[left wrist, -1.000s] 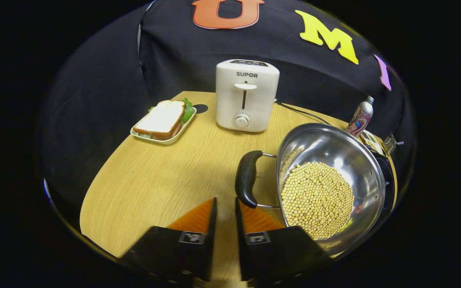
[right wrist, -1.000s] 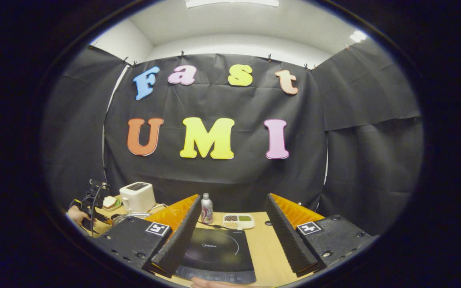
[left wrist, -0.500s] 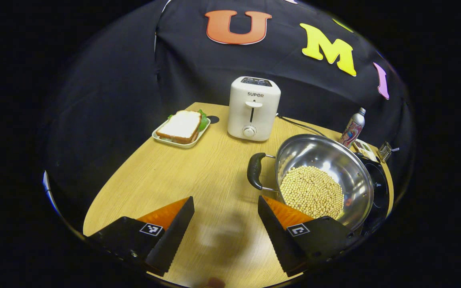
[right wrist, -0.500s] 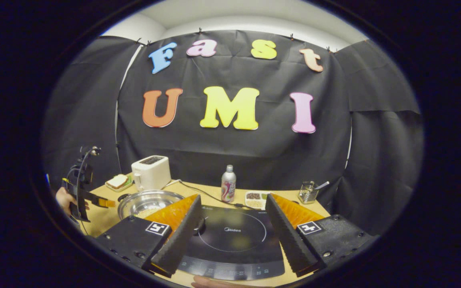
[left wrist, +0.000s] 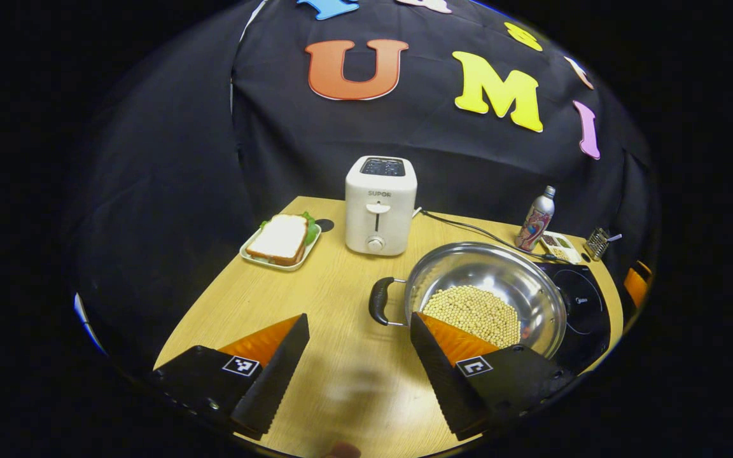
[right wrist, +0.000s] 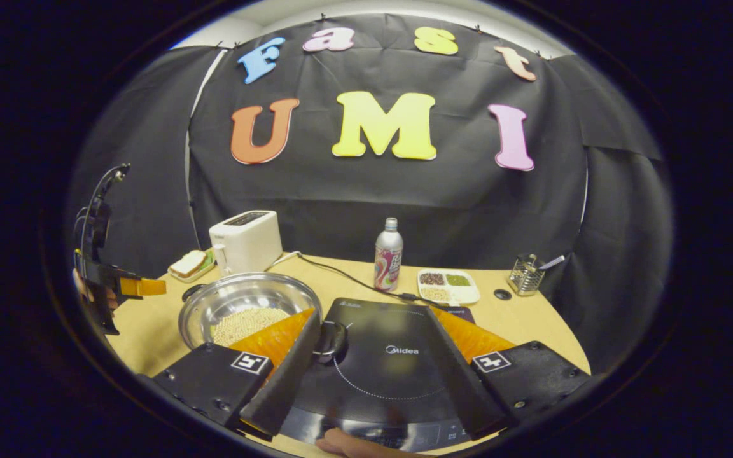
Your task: First push the handle of the pot to place it horizontally, then grasp the pot with both hands and set it on the induction cooktop.
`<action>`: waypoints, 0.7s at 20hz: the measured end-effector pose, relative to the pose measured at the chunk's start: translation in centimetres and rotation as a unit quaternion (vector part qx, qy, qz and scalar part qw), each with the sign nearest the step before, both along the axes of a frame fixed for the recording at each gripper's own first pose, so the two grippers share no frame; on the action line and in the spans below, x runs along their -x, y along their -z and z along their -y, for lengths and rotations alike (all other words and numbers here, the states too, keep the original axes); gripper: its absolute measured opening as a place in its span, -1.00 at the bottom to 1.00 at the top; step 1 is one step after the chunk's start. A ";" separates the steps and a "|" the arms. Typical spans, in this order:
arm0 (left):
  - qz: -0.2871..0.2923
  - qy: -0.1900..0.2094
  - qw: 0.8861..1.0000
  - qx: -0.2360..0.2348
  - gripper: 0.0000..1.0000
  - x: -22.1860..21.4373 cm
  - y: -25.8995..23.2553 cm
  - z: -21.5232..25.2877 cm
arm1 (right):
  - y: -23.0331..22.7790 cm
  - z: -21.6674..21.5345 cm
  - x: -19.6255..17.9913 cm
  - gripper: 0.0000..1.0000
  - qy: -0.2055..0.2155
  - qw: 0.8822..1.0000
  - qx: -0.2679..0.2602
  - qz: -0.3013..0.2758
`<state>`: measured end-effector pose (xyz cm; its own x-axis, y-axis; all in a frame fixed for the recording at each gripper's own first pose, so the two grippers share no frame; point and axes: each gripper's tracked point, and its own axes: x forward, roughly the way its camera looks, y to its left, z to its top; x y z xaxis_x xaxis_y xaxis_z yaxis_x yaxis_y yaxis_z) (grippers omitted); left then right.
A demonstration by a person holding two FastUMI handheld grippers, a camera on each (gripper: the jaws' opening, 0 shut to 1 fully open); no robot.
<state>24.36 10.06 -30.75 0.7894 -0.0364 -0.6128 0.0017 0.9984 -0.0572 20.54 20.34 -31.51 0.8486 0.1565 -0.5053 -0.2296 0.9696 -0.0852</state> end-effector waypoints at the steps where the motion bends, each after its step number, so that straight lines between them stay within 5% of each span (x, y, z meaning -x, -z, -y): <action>1: -0.002 0.006 1.000 0.001 0.92 -0.4 0.1 0.5 | 0.5 -0.4 -0.6 0.94 0.002 1.000 0.003 -0.003; 14: -0.044 0.045 0.998 -0.005 0.92 -6.4 7.1 2.6 | 10.2 -4.9 -5.1 0.93 0.033 0.996 0.018 -0.085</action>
